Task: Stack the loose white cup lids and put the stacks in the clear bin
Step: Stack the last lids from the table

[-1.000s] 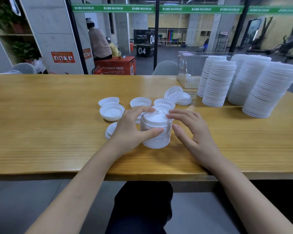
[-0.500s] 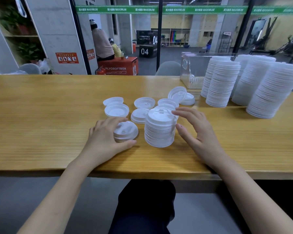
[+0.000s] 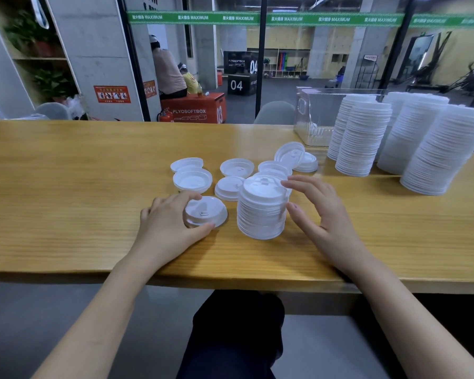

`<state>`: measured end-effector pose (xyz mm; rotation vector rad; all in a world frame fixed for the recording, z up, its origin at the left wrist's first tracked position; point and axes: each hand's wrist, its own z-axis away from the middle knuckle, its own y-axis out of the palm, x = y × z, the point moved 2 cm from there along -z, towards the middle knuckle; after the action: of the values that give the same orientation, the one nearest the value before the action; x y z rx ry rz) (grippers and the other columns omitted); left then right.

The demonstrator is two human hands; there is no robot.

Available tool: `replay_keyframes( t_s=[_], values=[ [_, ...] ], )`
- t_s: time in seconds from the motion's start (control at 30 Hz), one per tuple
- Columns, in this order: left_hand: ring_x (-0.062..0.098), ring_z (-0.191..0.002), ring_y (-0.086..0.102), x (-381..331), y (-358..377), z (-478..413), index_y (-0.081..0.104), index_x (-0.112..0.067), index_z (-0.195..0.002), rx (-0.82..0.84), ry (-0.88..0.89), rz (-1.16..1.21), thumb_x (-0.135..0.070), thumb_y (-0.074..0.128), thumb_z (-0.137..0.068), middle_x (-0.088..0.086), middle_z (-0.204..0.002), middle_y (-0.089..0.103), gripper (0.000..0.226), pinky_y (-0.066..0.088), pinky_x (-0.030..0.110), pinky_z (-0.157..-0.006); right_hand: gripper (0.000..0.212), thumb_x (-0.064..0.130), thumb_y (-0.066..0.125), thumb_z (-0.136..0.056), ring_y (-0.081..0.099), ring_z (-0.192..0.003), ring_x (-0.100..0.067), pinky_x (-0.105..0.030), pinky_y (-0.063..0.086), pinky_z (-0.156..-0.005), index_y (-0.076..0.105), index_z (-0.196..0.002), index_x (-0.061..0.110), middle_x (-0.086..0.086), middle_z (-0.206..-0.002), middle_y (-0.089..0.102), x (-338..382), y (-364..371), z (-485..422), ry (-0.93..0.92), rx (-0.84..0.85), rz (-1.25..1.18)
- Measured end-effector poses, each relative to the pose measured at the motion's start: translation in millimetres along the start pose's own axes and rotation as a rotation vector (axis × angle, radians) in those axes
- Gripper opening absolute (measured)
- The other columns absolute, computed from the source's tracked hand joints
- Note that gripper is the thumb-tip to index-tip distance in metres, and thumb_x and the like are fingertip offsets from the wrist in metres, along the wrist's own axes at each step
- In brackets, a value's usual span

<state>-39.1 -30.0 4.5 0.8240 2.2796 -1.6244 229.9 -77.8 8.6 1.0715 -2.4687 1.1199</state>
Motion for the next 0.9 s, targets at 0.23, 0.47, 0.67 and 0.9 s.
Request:
replay_keyframes(
  t_s=[0.23, 0.47, 0.67, 0.9],
  values=[
    [0.014, -0.107, 0.055, -12, -8, -3, 0.056, -0.041, -0.100, -0.214, 0.027, 0.290, -0.071, 0.057, -0.062, -0.024, -0.103, 0.059, 0.048, 0.039, 0.044, -0.100, 0.038, 0.045, 0.048, -0.095, 0.047, -0.129, -0.014, -0.050, 0.038, -0.105, 0.058, -0.129, 0.032, 0.009, -0.135, 0.054, 0, 0, 0, 0.000, -0.004, 0.000],
    [0.005, -0.116, 0.051, -64, -3, -14, 0.065, -0.031, -0.112, -0.074, 0.138, 0.580, -0.051, 0.077, -0.075, -0.018, -0.115, 0.063, 0.044, 0.029, -0.003, -0.084, 0.042, 0.044, 0.049, -0.094, 0.047, -0.127, -0.014, -0.046, 0.038, -0.105, 0.055, -0.132, 0.027, 0.010, -0.134, 0.055, 2, -1, 0, 0.001, -0.026, 0.007],
    [0.005, -0.119, 0.047, -74, 15, -17, 0.065, -0.033, -0.111, 0.008, 0.181, 0.572, -0.039, 0.079, -0.077, -0.022, -0.116, 0.062, 0.037, 0.032, 0.011, -0.093, 0.044, 0.044, 0.049, -0.094, 0.049, -0.122, -0.015, -0.046, 0.040, -0.103, 0.052, -0.134, 0.027, 0.011, -0.132, 0.056, 1, -1, 0, 0.005, -0.040, -0.005],
    [-0.002, -0.121, 0.045, -72, 15, -15, 0.065, -0.035, -0.111, 0.009, 0.205, 0.592, -0.044, 0.082, -0.073, -0.024, -0.120, 0.062, 0.043, 0.032, 0.013, -0.097, 0.040, 0.043, 0.050, -0.094, 0.047, -0.127, -0.014, -0.046, 0.039, -0.105, 0.052, -0.133, 0.032, 0.012, -0.135, 0.055, 2, 0, 0, -0.031, -0.043, 0.012]
  ],
)
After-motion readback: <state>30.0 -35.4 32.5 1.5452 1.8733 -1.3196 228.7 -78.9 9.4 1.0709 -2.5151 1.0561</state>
